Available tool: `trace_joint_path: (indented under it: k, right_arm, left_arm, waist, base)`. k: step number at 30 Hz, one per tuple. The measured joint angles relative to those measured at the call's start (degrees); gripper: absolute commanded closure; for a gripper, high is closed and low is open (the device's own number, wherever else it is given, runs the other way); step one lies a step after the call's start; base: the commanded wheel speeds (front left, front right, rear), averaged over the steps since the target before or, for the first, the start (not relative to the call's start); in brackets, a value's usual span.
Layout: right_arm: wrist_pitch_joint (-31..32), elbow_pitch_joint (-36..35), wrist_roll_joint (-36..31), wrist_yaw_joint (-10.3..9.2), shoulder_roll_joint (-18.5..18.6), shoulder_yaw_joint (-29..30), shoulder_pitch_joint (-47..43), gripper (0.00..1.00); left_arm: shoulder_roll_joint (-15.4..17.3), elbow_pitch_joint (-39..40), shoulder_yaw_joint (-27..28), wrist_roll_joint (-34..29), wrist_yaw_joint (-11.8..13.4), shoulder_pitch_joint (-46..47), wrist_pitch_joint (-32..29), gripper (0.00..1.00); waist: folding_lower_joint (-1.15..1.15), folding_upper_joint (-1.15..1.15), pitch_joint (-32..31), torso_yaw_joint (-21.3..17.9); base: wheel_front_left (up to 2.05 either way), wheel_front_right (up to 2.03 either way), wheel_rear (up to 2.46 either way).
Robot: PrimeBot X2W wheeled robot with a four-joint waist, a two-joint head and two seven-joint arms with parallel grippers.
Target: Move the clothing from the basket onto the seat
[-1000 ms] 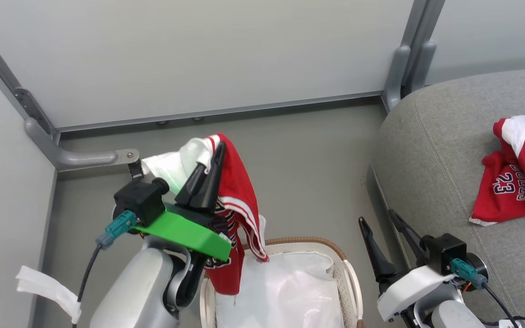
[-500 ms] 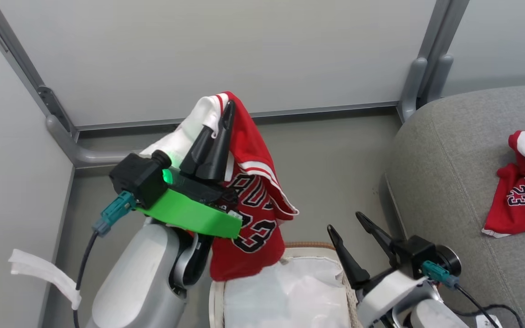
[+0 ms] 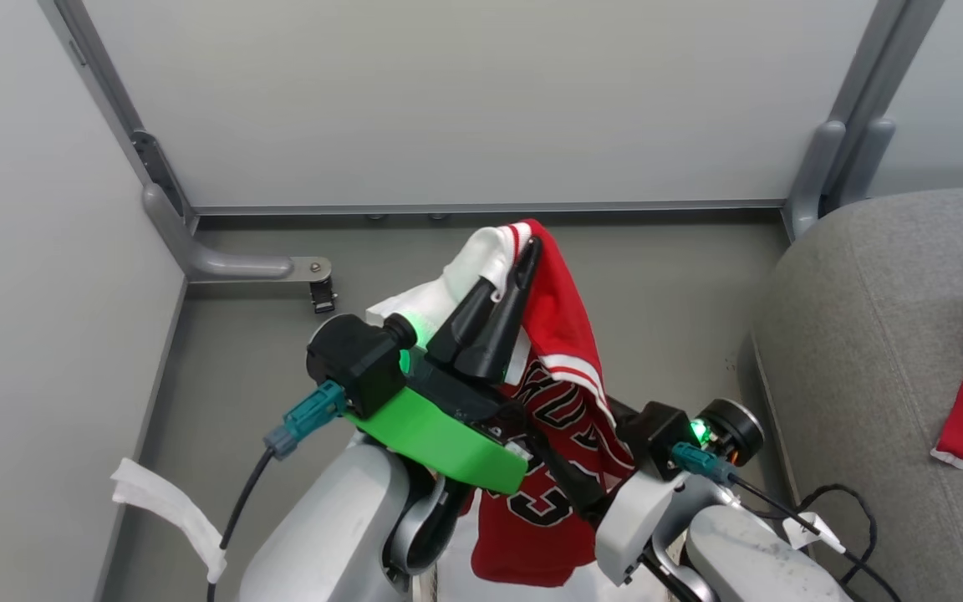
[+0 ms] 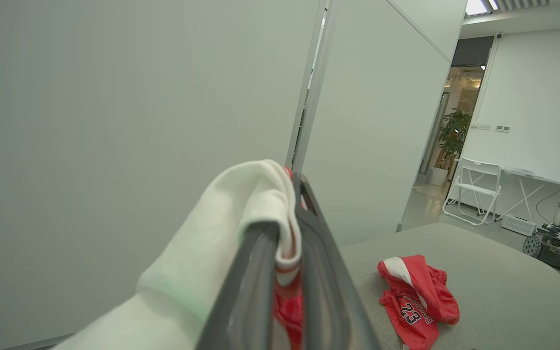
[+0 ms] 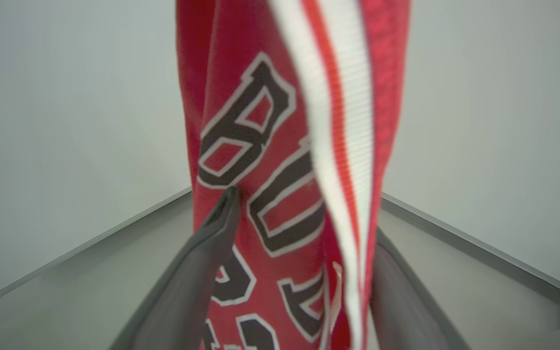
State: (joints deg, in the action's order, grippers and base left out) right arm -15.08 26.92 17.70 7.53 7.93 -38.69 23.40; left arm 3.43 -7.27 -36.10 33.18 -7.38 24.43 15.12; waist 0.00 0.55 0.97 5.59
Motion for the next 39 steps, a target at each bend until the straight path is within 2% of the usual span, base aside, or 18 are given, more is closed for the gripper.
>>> trace_joint_path:
  k: [2, 3, 4, 8, 11, 12, 13, 22, 28, 39]
  right_arm:
    - [0.0, 3.4, 1.1, 0.0, -1.0, -1.7, 0.6, 0.0]
    - [0.0, 4.9, 1.7, 0.0, -1.5, -2.7, 1.1, 0.53]
    - [0.0, 6.4, 2.9, 0.0, -1.9, -3.0, 1.2, 1.0]
    - [0.0, 8.5, 5.4, 0.0, -2.9, -3.6, 1.4, 1.0]
    - [0.0, 8.4, 6.3, 0.0, -3.0, -3.6, 1.3, 1.0]
    - [0.0, 8.2, 6.5, 0.0, -3.0, -3.3, 1.2, 1.0]
    - [0.0, 7.9, 6.8, 0.0, -2.8, -2.8, 0.9, 1.0]
    - [0.0, 1.5, 7.2, 0.0, -0.7, 5.5, -6.5, 1.0]
    - [0.0, -3.7, 6.5, 0.0, 0.5, 9.5, -8.9, 1.0]
    - [0.0, -9.9, 6.0, 0.0, 0.2, 15.6, -9.7, 1.0]
  left_arm:
    - [-0.2, 0.1, -1.5, 0.6, 0.0, 0.1, 0.0, 1.0]
    - [-0.3, 0.0, -2.1, 0.9, 0.0, 0.2, 0.0, 1.0]
    - [-0.3, 0.0, -2.6, 1.3, 0.0, 0.2, 0.0, 1.0]
    - [-0.4, -0.3, -2.9, 1.9, 0.0, 0.3, 0.0, 1.0]
    - [-0.4, -0.2, -0.1, 0.5, 0.0, 0.1, 0.0, 1.0]
    - [-0.4, -0.3, 0.5, 0.1, 0.0, -0.2, 0.0, 0.65]
    - [-0.4, -0.7, 1.0, -0.4, 0.0, -0.8, 0.0, 0.0]
    - [-0.5, -5.5, 3.8, -5.1, 0.0, -4.6, 0.0, 0.0]
    - [-0.5, -6.8, 4.6, -5.5, 0.0, -5.5, 0.0, 0.0]
    - [-0.7, -9.8, 6.1, -6.0, 0.0, -5.4, 0.0, 0.0]
  waist:
    - [0.0, 0.0, -0.1, 1.0]
    - [0.0, 0.0, -0.2, 1.5]
    - [0.0, 0.0, -0.2, 2.0]
    - [0.0, 0.0, -0.5, 3.5]
    - [0.0, 0.0, -0.6, 3.6]
    - [0.0, 0.0, -0.6, 3.5]
    - [0.0, 0.0, -0.6, 3.1]
    - [0.0, 0.0, -0.1, -3.2]
    - [0.0, 0.0, 1.0, -10.1]
    - [0.0, 0.0, 3.9, -22.8]
  base:
    - [0.0, 0.0, 0.0]
    - [0.0, 0.0, 0.0]
    - [0.0, 0.0, 0.0]
    - [0.0, 0.0, 0.0]
    - [0.0, 0.0, 0.0]
    - [0.0, 0.0, 0.0]
    - [0.0, 0.0, 0.0]
    - [0.0, 0.0, 0.0]
    - [0.0, 0.0, 0.0]
    - [0.0, 0.0, 0.0]
